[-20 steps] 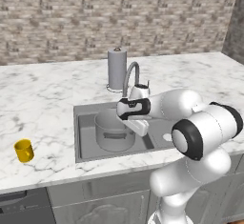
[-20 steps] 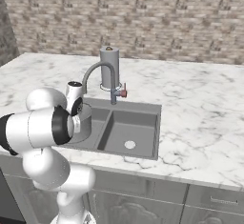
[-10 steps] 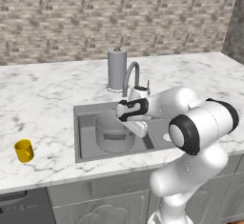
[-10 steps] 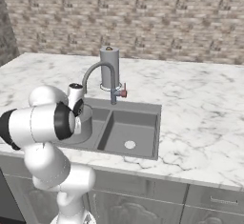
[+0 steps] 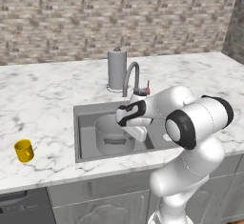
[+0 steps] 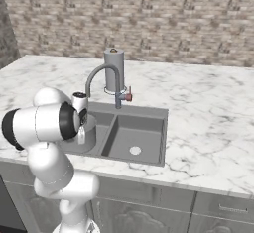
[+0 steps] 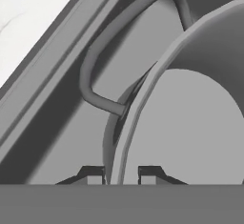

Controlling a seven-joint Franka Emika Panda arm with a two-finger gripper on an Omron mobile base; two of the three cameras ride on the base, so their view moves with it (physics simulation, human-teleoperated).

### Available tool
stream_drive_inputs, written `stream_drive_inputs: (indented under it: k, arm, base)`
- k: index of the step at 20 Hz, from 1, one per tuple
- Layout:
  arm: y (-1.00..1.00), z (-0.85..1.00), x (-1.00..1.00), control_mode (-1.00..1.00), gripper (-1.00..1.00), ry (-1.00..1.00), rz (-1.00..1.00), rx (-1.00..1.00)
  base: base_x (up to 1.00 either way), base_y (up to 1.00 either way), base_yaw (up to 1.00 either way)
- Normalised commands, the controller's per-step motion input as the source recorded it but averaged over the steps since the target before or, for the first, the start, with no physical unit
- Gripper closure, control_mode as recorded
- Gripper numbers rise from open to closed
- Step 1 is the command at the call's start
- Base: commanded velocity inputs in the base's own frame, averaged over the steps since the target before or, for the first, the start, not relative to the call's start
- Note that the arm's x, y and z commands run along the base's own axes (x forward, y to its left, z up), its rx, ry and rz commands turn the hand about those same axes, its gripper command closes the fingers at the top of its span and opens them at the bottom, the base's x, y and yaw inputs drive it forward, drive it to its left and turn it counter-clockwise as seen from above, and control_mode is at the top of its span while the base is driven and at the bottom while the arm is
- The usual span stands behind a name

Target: Place the pot in the left basin and the mug in the right basin of the sink.

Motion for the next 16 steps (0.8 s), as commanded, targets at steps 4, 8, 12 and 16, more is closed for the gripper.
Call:
stream_drive_inputs:
  k: [4, 8, 12, 16]
  arm:
    - [0.00, -0.14, 0.05, -1.00, 1.00, 0.00, -0.01, 0.00]
    - [0.00, -0.13, 0.09, -1.00, 1.00, 0.00, -0.01, 0.00]
    - [0.00, -0.19, 0.05, -1.00, 1.00, 0.00, 0.00, 0.00]
    - [0.00, -0.10, 0.04, -1.00, 1.00, 0.00, 0.00, 0.00]
  base:
    - [0.00, 0.00, 0.00]
    - [0.00, 0.00, 0.00]
    - [0.00, 0.00, 0.00]
    - [0.00, 0.00, 0.00]
